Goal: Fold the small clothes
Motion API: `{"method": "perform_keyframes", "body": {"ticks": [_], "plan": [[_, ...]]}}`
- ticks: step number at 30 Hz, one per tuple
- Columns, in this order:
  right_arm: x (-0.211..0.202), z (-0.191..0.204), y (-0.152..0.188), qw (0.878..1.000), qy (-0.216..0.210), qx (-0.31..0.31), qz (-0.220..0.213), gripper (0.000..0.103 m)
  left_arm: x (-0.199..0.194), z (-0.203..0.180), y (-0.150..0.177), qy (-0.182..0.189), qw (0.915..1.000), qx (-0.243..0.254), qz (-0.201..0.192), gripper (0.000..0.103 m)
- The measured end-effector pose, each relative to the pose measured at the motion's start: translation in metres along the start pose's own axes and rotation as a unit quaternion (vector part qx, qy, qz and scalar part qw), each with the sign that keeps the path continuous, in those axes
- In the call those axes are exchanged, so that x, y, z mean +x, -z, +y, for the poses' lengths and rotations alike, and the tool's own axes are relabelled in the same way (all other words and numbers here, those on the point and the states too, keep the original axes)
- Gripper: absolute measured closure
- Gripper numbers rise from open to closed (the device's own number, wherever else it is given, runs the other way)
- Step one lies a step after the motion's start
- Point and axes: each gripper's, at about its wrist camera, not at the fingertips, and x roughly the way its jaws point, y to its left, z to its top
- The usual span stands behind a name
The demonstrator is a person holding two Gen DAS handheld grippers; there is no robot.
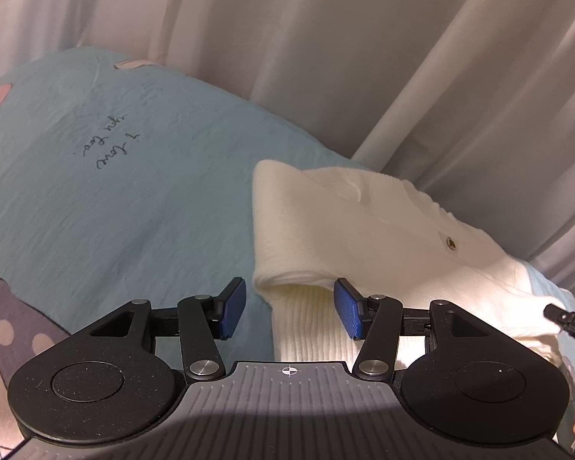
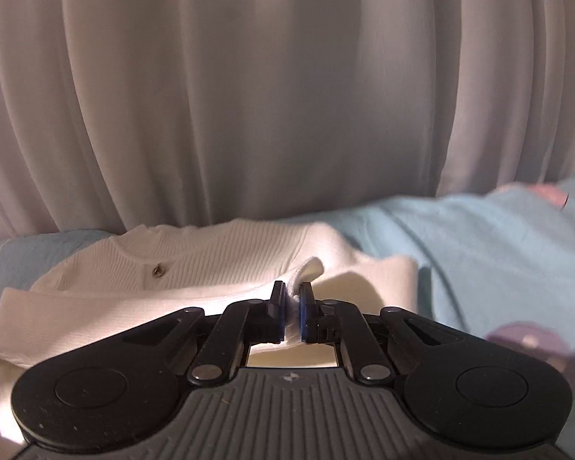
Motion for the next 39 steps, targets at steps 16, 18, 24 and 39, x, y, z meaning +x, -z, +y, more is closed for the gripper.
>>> {"method": "perform_keyframes", "body": {"ticks": [16,18,24,39], "plan": [[-0.003,-0.064,0.027,0.961,-0.049,0.261,0.075,0.078,0.007,-0.027,-0.016,0.019,0.9990,0.041,-0.007,0.047],[0.000,-0.066,0.028,0.951,-0.056,0.295,0.069,0.078,0.010,-0.034,-0.017,0.027,0.9985,0.048,-0.002,0.047],[0.014,-0.070,0.027,0.932,-0.098,0.342,0.075,0.098,0.021,-0.054,-0.015,0.042,0.9965,0.071,0.014,0.047],[0.011,-0.068,0.040,0.905,-0.099,0.397,0.118,0.073,0.031,-0.054,-0.017,0.037,0.9943,0.097,0.027,0.047]]}}
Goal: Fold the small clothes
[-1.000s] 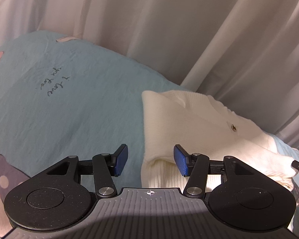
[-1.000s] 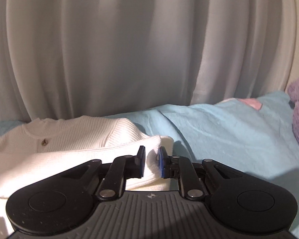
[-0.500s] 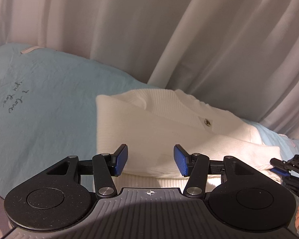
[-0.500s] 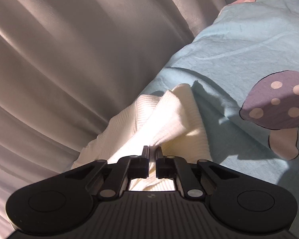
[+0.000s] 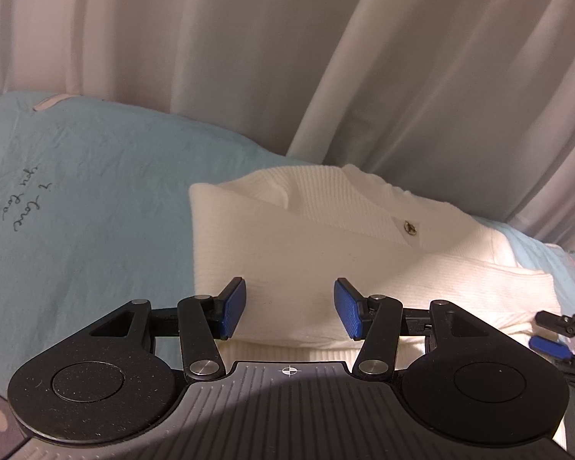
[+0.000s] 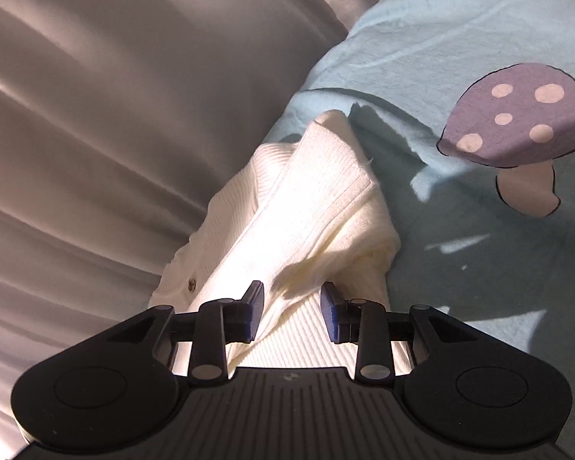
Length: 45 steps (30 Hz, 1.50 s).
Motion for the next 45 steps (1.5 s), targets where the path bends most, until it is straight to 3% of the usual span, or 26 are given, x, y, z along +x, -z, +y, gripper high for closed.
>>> {"method": "perform_keyframes", "body": {"ticks": [1,2,3,6,11,15,18,24,28,31,34,40,42,45], "plan": [[0.002,0.002,-0.001,1.000,0.003,-0.002,-0.010,0.075,0.002,-0.002,0.001,0.005,1.0000,0.004,0.005,0.047],[0.003,0.008,0.000,1.000,0.009,-0.016,-0.018,0.087,0.004,-0.004,0.002,0.007,0.9999,0.008,0.008,0.047],[0.005,0.012,-0.001,0.999,0.015,-0.035,-0.023,0.091,0.006,-0.006,0.003,0.006,0.9998,0.014,0.011,0.047],[0.010,0.022,-0.005,0.995,0.034,-0.089,-0.042,0.091,0.012,-0.010,0.004,-0.004,0.9995,0.028,0.016,0.047],[0.013,0.014,-0.007,0.991,0.036,-0.112,-0.061,0.091,0.017,-0.012,0.006,-0.005,0.9986,0.051,0.014,0.047],[0.004,0.014,-0.004,0.990,0.037,-0.131,-0.046,0.086,0.014,-0.010,0.010,-0.008,0.9977,0.067,0.012,0.047],[-0.014,0.020,0.003,0.983,0.063,-0.169,-0.038,0.083,0.008,-0.004,0.012,-0.009,0.9979,0.062,0.014,0.047],[-0.073,0.004,0.045,0.966,0.059,-0.251,0.029,0.079,-0.018,0.006,0.028,-0.028,0.9969,0.072,0.017,0.045],[-0.126,-0.018,0.083,0.949,0.072,-0.299,0.074,0.076,-0.052,0.017,0.055,-0.068,0.9948,0.044,0.061,0.044],[-0.163,-0.036,0.105,0.936,0.088,-0.323,0.107,0.067,-0.092,0.029,0.085,-0.032,0.9961,0.021,0.079,0.044],[-0.193,-0.052,0.118,0.935,0.091,-0.319,0.125,0.067,-0.129,0.033,0.120,0.000,0.9935,0.023,0.111,0.043],[-0.226,-0.071,0.140,0.937,0.043,-0.299,0.177,0.068,-0.180,0.027,0.167,0.016,0.9866,0.034,0.159,0.045],[-0.231,-0.075,0.146,0.934,0.037,-0.304,0.182,0.074,-0.189,0.022,0.175,0.024,0.9837,0.047,0.172,0.046],[-0.236,-0.079,0.150,0.932,0.029,-0.307,0.193,0.084,-0.198,0.019,0.183,0.009,0.9803,0.063,0.187,0.052]]}}
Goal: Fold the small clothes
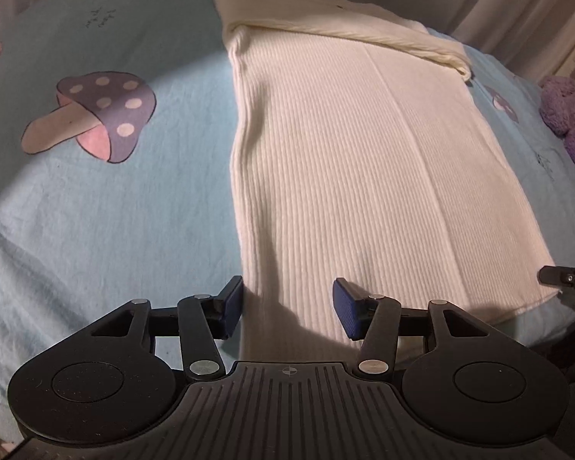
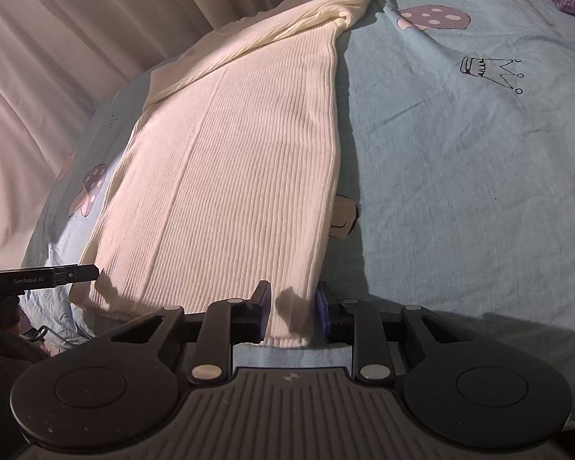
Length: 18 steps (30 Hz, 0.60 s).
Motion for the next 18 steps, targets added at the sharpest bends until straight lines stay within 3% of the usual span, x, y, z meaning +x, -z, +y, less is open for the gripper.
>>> {"method": "perform_keyframes", "body": {"ticks": [2,6,7,11,15,18], "plan": [[0.001,-0.001,0.002,1.000,-0.006,-0.004,0.004,0.089,-0.002,0.002,0.005,0.008,0.9999,-0.007,0.007,0.057],[0.002,-0.001,0.003,1.000,-0.016,-0.010,0.006,0.096,-0.004,0.009,0.012,0.028,0.9986,-0.040,0.020,0.088],[0.003,-0.002,0.003,1.000,-0.021,-0.009,0.004,0.097,-0.003,0.011,0.012,0.033,0.9982,-0.045,0.019,0.092],[0.000,-0.010,-0.006,0.998,-0.061,0.029,-0.017,0.097,-0.007,0.017,0.008,0.051,0.9968,-0.062,-0.001,0.095],[-0.008,-0.013,-0.032,0.991,-0.088,0.063,-0.080,0.098,-0.029,0.026,-0.018,0.103,0.9861,-0.103,-0.080,0.095],[-0.009,-0.008,-0.058,0.984,-0.086,0.067,-0.143,0.098,-0.038,0.028,-0.046,0.109,0.9783,-0.113,-0.135,0.095]]}}
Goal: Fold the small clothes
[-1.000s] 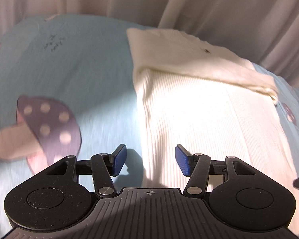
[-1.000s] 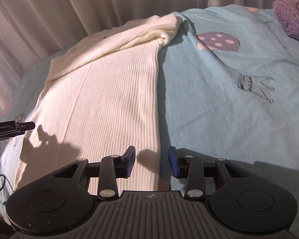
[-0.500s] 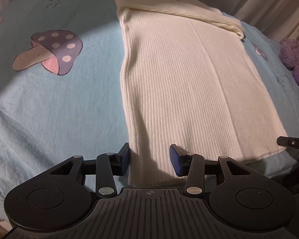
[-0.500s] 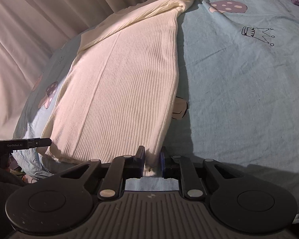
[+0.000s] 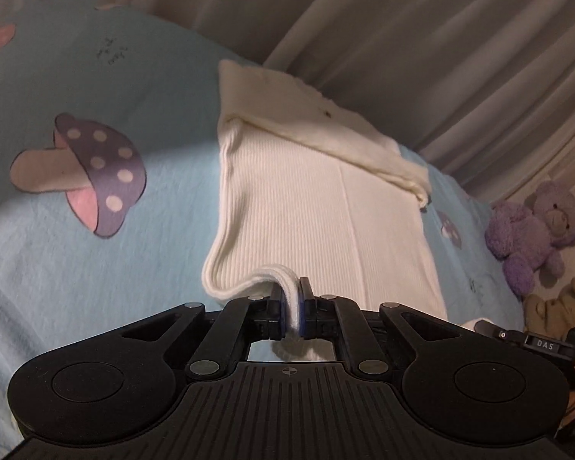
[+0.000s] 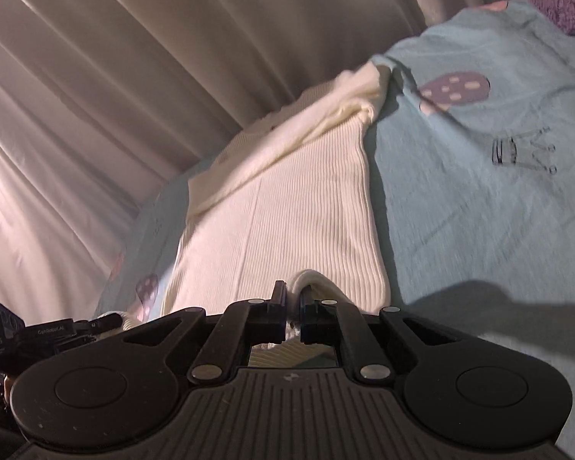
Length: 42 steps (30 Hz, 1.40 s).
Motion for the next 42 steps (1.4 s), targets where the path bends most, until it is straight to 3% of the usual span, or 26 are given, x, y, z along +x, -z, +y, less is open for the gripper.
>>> {"method": "perform_keyframes", "body": {"ticks": [5,9,12,19,29,33,36,39,42], "plan": [[0.035,0.017,-0.034,0.996,0.054,-0.040,-0.058,0.098,0.025,-0.007,-0.041,-0.032,0.9978,0.011,-0.057,0.095],[0.069,0.027,-0.053,0.987,0.108,-0.094,-0.069,0.097,0.064,-0.011,-0.055,-0.080,0.9942,0.047,-0.054,0.095],[0.081,0.022,-0.058,0.985,0.129,-0.089,-0.074,0.096,0.085,-0.004,-0.057,-0.090,0.9937,0.047,-0.049,0.093],[0.087,0.010,-0.057,0.973,0.182,-0.116,-0.085,0.083,0.089,0.016,-0.061,-0.125,0.9866,0.073,-0.076,0.076],[0.118,0.011,-0.059,0.971,0.191,-0.142,-0.036,0.075,0.127,0.009,-0.068,-0.095,0.9859,0.133,-0.035,0.067],[0.122,0.014,-0.060,0.967,0.197,-0.162,-0.026,0.075,0.132,0.014,-0.069,-0.084,0.9882,0.126,-0.020,0.071],[0.126,0.012,-0.061,0.966,0.196,-0.167,-0.024,0.077,0.132,0.014,-0.068,-0.075,0.9885,0.131,-0.015,0.086],[0.128,0.014,-0.061,0.965,0.190,-0.178,-0.025,0.094,0.132,0.012,-0.067,-0.074,0.9876,0.137,-0.017,0.092],[0.125,0.022,-0.059,0.960,0.193,-0.196,-0.042,0.097,0.126,0.010,-0.068,-0.071,0.9873,0.140,-0.027,0.094]]}}
